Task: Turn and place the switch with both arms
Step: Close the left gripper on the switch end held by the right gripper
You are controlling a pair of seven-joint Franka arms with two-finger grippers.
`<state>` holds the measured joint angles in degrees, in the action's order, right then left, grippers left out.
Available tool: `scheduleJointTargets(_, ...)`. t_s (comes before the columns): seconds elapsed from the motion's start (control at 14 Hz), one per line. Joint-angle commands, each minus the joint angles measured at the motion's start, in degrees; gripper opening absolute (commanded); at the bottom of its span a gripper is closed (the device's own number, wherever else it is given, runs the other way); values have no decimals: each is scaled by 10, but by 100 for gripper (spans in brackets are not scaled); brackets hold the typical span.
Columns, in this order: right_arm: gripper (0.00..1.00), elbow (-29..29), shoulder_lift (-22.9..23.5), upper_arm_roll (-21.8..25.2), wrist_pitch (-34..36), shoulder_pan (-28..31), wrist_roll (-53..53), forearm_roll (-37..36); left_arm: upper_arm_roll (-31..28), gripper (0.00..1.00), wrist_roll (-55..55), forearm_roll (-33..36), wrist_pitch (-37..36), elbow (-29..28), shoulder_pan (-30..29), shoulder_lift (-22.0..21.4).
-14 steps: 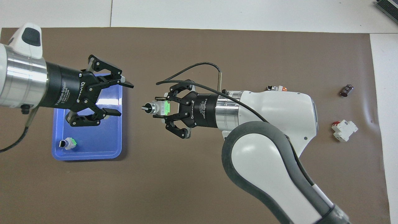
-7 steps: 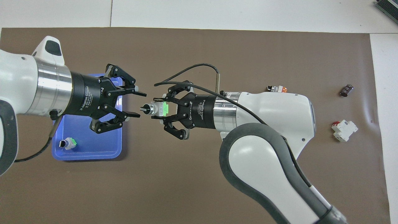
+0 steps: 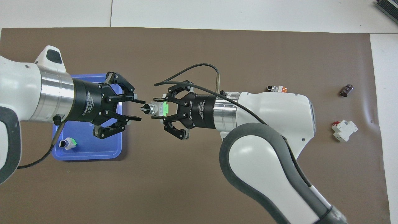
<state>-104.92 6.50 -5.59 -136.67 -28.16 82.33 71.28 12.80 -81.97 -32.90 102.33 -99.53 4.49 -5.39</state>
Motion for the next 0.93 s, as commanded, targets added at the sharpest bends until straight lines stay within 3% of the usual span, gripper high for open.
scheduleJointTargets(0.0,0,-2,-4,-1,-12,-1,13,2,-4,36,-23,-8,15,-22,7,-19)
scheduleJointTargets(0.86,0,-2,-4,-1,-12,-1,13,2,1,22,-81,-8,70,-37,18,-23)
